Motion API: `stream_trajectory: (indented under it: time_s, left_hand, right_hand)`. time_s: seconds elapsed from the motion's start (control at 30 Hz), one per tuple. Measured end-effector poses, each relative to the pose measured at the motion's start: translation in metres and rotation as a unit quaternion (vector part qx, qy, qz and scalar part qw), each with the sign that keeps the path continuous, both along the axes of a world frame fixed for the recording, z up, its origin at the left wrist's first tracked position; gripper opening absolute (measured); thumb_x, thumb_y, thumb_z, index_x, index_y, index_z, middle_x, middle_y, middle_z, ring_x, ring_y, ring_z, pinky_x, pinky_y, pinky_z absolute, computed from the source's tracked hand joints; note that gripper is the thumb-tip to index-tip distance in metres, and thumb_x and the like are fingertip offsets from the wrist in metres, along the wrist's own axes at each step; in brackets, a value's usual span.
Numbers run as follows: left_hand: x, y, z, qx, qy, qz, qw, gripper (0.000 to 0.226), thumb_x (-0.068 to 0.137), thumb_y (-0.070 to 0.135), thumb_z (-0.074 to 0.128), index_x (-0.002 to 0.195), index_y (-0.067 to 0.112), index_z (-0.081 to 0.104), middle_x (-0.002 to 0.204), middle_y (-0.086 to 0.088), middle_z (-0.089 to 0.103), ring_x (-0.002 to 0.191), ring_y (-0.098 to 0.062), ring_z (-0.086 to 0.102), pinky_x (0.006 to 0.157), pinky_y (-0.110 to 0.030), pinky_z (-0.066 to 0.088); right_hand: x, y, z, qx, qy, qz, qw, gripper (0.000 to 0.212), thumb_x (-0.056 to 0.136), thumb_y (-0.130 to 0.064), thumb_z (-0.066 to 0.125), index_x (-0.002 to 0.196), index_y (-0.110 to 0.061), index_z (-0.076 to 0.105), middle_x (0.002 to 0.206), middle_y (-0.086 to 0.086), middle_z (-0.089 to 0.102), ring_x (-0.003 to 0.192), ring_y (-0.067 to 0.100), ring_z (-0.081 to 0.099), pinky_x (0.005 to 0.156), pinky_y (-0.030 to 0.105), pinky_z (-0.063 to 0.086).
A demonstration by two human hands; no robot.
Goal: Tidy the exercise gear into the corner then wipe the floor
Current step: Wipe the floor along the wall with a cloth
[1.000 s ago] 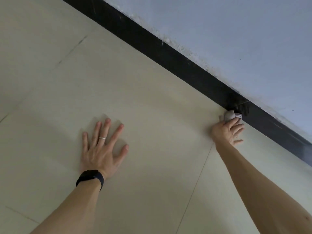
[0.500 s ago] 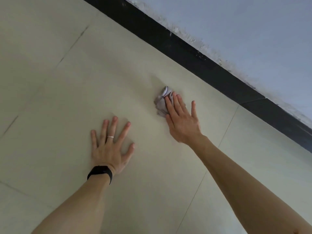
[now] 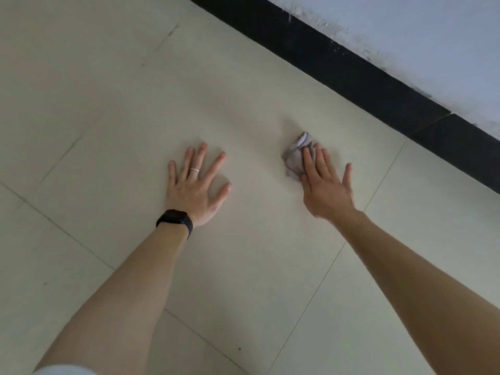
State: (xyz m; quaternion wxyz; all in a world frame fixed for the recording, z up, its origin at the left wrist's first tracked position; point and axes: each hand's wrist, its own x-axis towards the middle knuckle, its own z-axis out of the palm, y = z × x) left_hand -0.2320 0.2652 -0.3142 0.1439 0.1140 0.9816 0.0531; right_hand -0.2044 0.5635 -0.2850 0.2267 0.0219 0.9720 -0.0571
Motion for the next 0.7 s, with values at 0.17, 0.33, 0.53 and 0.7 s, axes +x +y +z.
stream_trajectory:
  time_s: [0.17,0.33,0.53,0.7]
  left_hand:
    - [0.010,0.011,0.027,-0.086,-0.068,-0.048,0.993,0.073,0.092,0.073,0.014,0.151,0.045,-0.019,0.163,-0.002,-0.023,0.149,-0.042,-0.015,0.118,-0.062,-0.003]
    - [0.075,0.033,0.048,-0.131,-0.160,-0.019,0.978,0.082,0.094,0.069,0.031,0.152,0.041,-0.019,0.163,-0.006,-0.022,0.146,-0.052,-0.005,0.115,-0.067,0.009]
    - [0.094,0.043,0.065,-0.095,-0.227,0.044,0.968,0.084,0.091,0.072,0.037,0.148,0.050,-0.020,0.161,0.003,-0.029,0.147,-0.047,-0.013,0.116,-0.067,0.004]
    - [0.099,0.042,0.068,-0.102,-0.217,0.053,0.969,0.091,0.083,0.081,0.039,0.146,0.054,-0.021,0.161,0.006,-0.029,0.148,-0.044,-0.014,0.112,-0.072,0.002]
  right_hand:
    - [-0.001,-0.001,-0.003,-0.014,0.003,-0.033,0.999,0.058,0.106,-0.036,0.012,0.156,-0.029,-0.017,0.165,-0.006,-0.019,0.151,0.012,-0.019,0.119,0.059,-0.008]
    - [0.043,-0.020,-0.007,-0.026,0.039,0.020,0.999,0.059,0.103,-0.035,0.009,0.158,-0.025,-0.008,0.167,0.000,-0.009,0.153,0.016,-0.011,0.119,0.061,0.001]
    - [0.219,-0.037,-0.015,-0.117,0.102,0.133,0.979,0.067,0.092,-0.027,0.040,0.157,-0.022,0.025,0.166,0.001,0.015,0.153,0.019,0.011,0.117,0.064,0.013]
    - [0.279,-0.023,-0.013,-0.130,0.105,0.293,0.942,0.076,0.088,-0.028,0.055,0.158,-0.026,0.023,0.166,-0.003,0.015,0.153,0.015,0.012,0.119,0.060,0.007]
